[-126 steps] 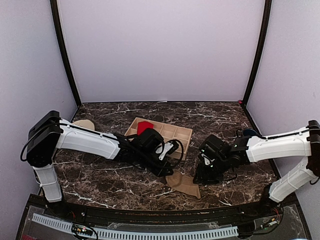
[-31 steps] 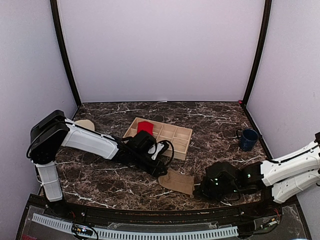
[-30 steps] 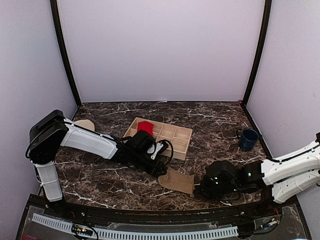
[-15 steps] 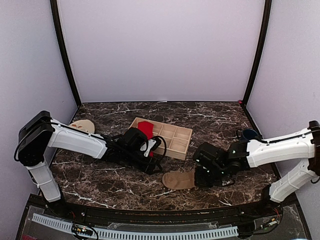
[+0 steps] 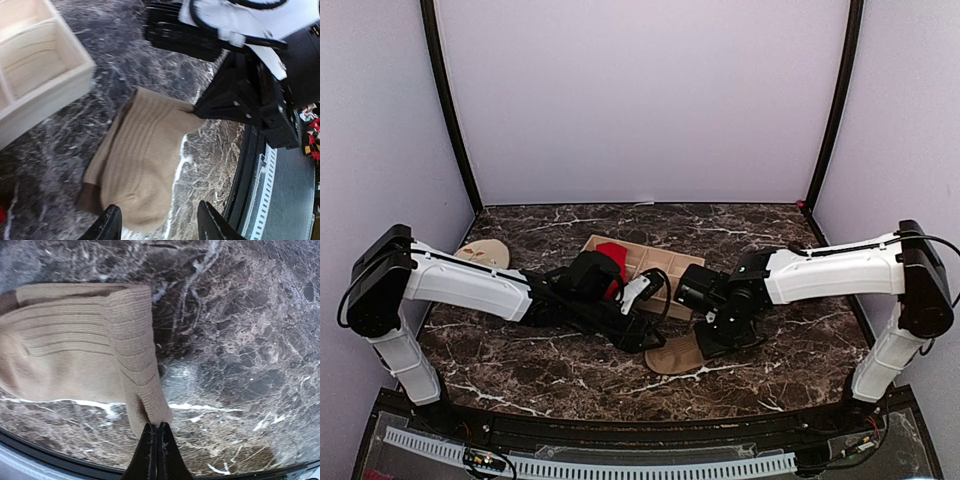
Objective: Roll the socks
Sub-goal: Roll the sock at the center of the board.
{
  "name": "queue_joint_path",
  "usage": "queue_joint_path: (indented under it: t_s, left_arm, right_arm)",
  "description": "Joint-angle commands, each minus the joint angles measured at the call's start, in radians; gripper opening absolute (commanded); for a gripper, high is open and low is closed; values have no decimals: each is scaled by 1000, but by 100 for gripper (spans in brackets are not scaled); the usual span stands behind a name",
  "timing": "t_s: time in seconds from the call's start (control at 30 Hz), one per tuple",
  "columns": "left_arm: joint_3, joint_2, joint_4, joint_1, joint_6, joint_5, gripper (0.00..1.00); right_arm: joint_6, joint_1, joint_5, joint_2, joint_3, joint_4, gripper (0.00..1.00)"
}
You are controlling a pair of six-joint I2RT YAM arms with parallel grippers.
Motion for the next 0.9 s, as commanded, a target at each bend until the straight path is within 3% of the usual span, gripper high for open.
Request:
queue_joint_path:
  t_s: [0.0,0.43,0.87]
  left_arm:
    - [24,50,48,-39,-4,33,54]
    - [67,149,100,-59,-157,-19,51]
    - [23,214,46,-67,-267,-116,33]
  right_arm:
    - [-48,-1,55,21,54,-90,0]
    - [-41,48,73,77,104,-82,0]
    - [-22,88,82,118,144,-69,0]
